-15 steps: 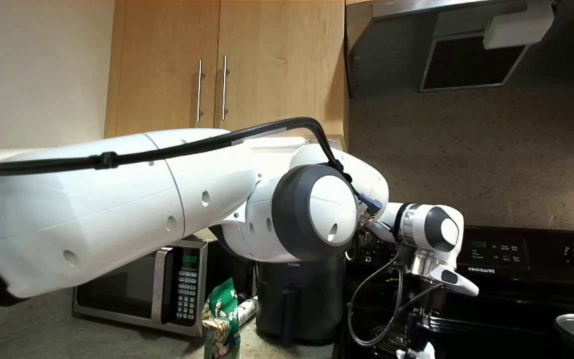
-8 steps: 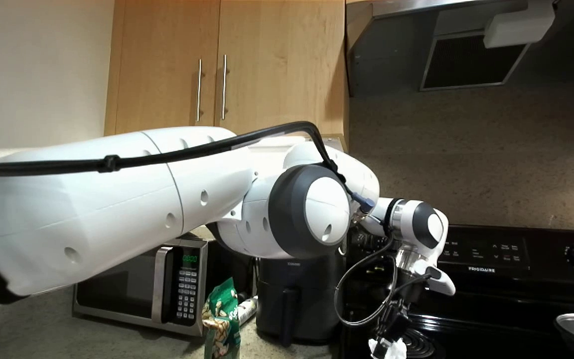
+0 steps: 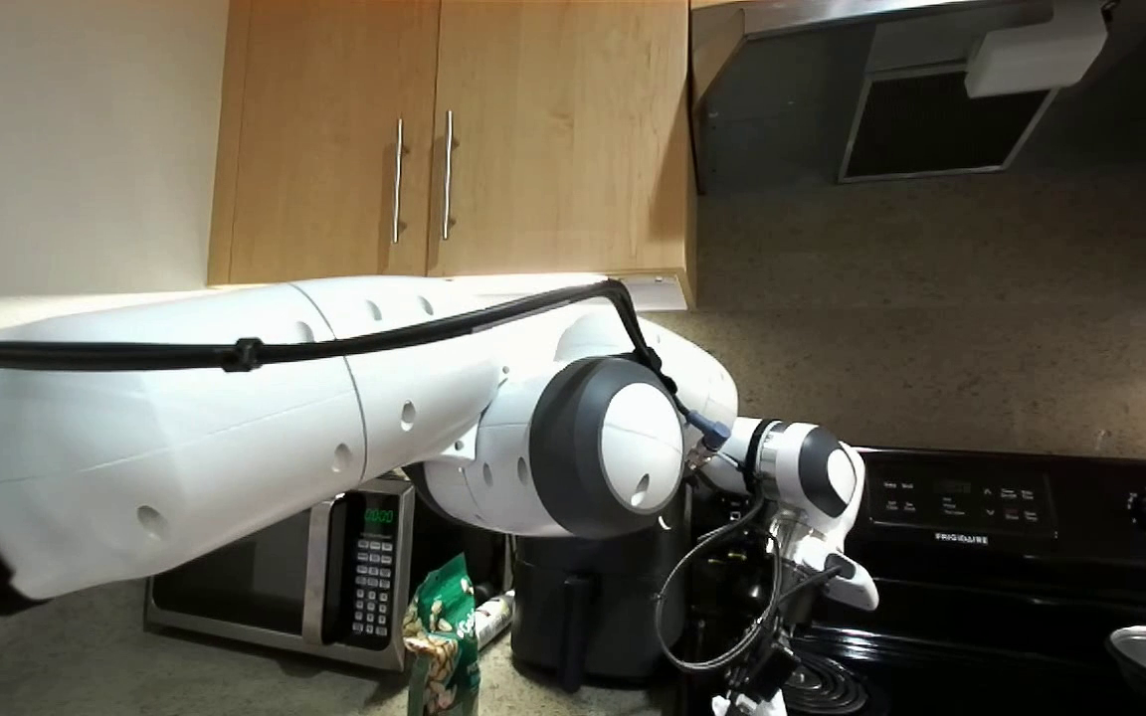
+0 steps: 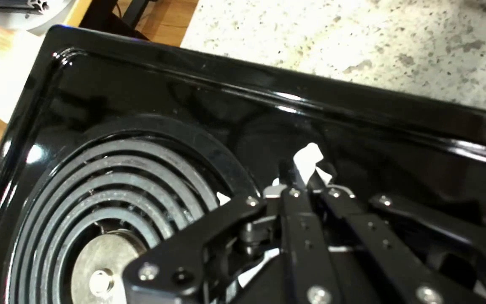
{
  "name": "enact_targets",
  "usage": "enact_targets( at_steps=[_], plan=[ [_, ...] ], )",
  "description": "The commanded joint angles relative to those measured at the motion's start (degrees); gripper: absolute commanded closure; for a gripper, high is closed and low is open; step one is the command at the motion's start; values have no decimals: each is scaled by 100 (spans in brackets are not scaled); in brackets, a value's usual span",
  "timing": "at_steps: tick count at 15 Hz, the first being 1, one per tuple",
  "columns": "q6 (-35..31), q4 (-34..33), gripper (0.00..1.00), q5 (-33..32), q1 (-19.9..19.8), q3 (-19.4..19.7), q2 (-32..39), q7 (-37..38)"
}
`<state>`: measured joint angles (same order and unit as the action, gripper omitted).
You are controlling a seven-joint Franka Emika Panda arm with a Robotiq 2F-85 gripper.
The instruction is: Use the tissue to wipe the stove
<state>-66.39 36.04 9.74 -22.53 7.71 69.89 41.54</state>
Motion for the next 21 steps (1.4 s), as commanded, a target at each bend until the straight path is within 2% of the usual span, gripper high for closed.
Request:
enact_targets(
  at_steps=[1, 6, 9, 15, 19, 21],
  plan=[
    [310, -212, 95, -160, 168, -91, 239, -574],
    [544, -299, 94, -390, 426, -123, 190, -1429],
    [607, -280, 94, -668, 507, 24, 202, -1513],
    [571, 91, 94, -625, 46, 223, 80, -1423],
    [704, 213, 94, -412, -306, 147, 12, -1453],
    [508, 158, 94, -98, -485, 123, 63, -1063]
  ],
)
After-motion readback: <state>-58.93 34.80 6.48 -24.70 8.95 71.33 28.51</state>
